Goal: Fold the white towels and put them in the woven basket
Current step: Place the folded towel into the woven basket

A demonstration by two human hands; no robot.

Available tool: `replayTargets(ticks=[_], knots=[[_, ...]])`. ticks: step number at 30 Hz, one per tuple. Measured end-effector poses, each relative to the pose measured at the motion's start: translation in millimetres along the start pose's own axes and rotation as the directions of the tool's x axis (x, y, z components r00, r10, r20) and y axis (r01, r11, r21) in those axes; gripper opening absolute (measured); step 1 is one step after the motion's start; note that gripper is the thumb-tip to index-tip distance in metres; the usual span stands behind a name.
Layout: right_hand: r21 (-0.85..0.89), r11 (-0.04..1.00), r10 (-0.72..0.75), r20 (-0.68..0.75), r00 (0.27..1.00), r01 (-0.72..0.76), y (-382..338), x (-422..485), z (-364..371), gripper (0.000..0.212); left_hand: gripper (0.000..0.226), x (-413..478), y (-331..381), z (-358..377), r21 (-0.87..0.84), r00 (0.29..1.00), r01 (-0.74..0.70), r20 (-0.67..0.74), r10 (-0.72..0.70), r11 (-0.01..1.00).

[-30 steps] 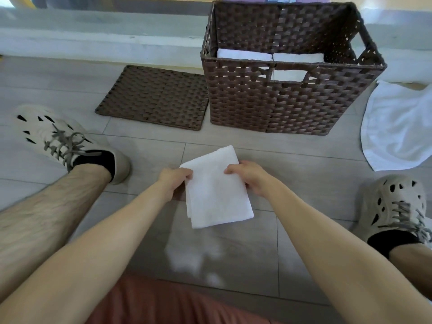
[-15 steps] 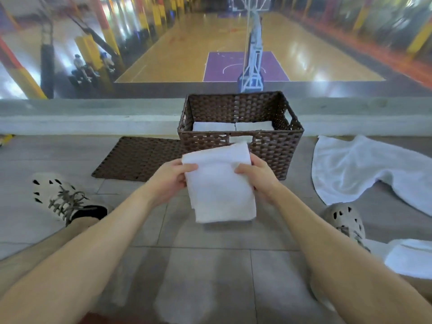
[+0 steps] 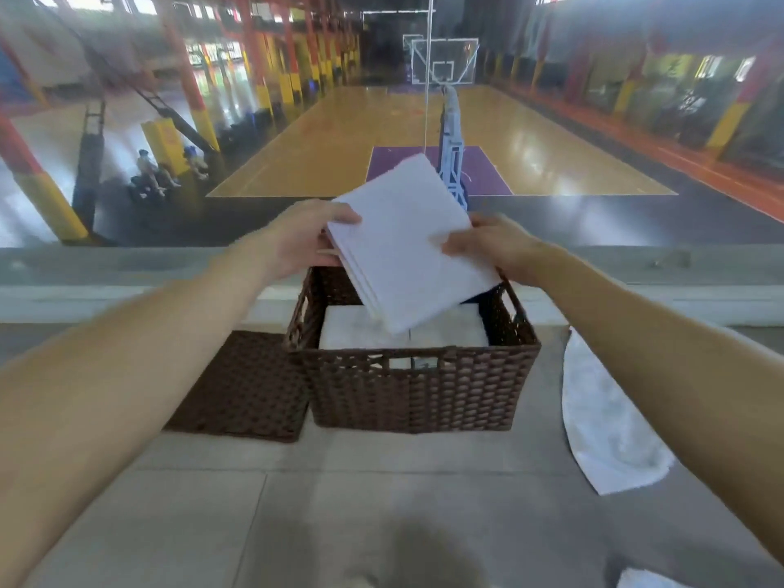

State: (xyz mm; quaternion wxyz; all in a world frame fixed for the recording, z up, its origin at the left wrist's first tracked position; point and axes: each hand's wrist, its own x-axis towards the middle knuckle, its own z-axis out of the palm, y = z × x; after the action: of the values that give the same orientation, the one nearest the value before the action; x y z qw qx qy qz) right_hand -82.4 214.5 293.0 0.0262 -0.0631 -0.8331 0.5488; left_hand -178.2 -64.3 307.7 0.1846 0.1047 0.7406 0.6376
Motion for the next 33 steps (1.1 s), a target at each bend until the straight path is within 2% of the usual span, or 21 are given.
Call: replayTargets(ticks=[2, 4, 6, 8, 9, 11, 12, 14, 16, 19, 22, 25, 28, 31, 33], knots=[[-0.149, 0.988, -0.039, 0.047, 0.998, 0.045, -23, 41, -17, 0.025, 0.036, 26, 18, -15, 0.088, 0.99, 0.024, 0.134, -0.035, 0.996], [-0.162, 0.985, -0.041, 0.065, 0.997, 0.051, -37, 75, -27, 0.039, 0.036, 49, 28, -26, 0.187, 0.985, 0.013, 0.166, -0.045, 0.982], [0.084, 0.996, 0.006, 0.054, 0.999, -0.01, -31, 100, -30, 0.056, 0.036, 69, 22, -32, 0.17, 0.992, 0.008, 0.124, -0.029, 0.985], [0.372, 0.918, 0.097, 0.123, 0.988, -0.136, 4, 112, -24, 0.071, 0.039, 83, 0, -34, 0.046, 0.998, 0.038, 0.057, -0.041, 0.998], [0.448, 0.863, 0.169, 0.181, 0.969, -0.234, 27, 112, -16, 0.073, 0.04, 88, -17, -34, -0.005, 0.998, 0.065, 0.011, -0.065, 0.998], [0.492, 0.787, 0.274, 0.263, 0.925, -0.373, 72, 113, 9, 0.062, 0.038, 94, -56, -29, -0.034, 0.988, 0.137, -0.068, -0.139, 0.99], [0.473, 0.785, 0.312, 0.256, 0.915, -0.4, 91, 118, 23, 0.05, 0.035, 95, -77, -26, -0.016, 0.98, 0.18, -0.086, -0.181, 0.984], [0.362, 0.837, 0.371, 0.177, 0.912, -0.411, 119, 132, 50, 0.026, 0.025, 98, -119, -22, 0.05, 0.959, 0.271, -0.094, -0.266, 0.961], [0.213, 0.88, 0.41, 0.106, 0.906, -0.424, 139, 142, 64, 0.014, 0.02, 102, -151, -18, 0.129, 0.937, 0.348, -0.067, -0.341, 0.929], [0.001, 0.89, 0.454, 0.075, 0.888, -0.455, 156, 150, 58, 0.027, 0.02, 109, -175, -5, 0.137, 0.904, 0.42, 0.015, -0.426, 0.897], [-0.214, 0.871, 0.441, -0.05, 0.896, -0.441, 157, 152, 37, 0.04, 0.018, 120, -181, 23, 0.123, 0.879, 0.454, 0.104, -0.466, 0.883], [-0.435, 0.775, 0.425, -0.179, 0.887, -0.459, 160, 155, 20, 0.061, 0.013, 140, -187, 55, 0.132, 0.861, 0.465, 0.16, -0.482, 0.875], [-0.513, 0.723, 0.425, -0.2, 0.883, -0.464, 163, 149, 13, 0.084, 0.012, 158, -190, 76, 0.127, 0.853, 0.468, 0.195, -0.485, 0.874], [-0.624, 0.655, 0.43, -0.156, 0.889, -0.427, 178, 144, 12, 0.082, 0.014, 171, -198, 90, 0.166, 0.843, 0.472, 0.202, -0.499, 0.866], [-0.741, 0.551, 0.443, -0.13, 0.887, -0.384, 188, 141, 18, 0.077, 0.025, 175, -205, 97, 0.232, 0.846, 0.466, 0.164, -0.507, 0.854]])
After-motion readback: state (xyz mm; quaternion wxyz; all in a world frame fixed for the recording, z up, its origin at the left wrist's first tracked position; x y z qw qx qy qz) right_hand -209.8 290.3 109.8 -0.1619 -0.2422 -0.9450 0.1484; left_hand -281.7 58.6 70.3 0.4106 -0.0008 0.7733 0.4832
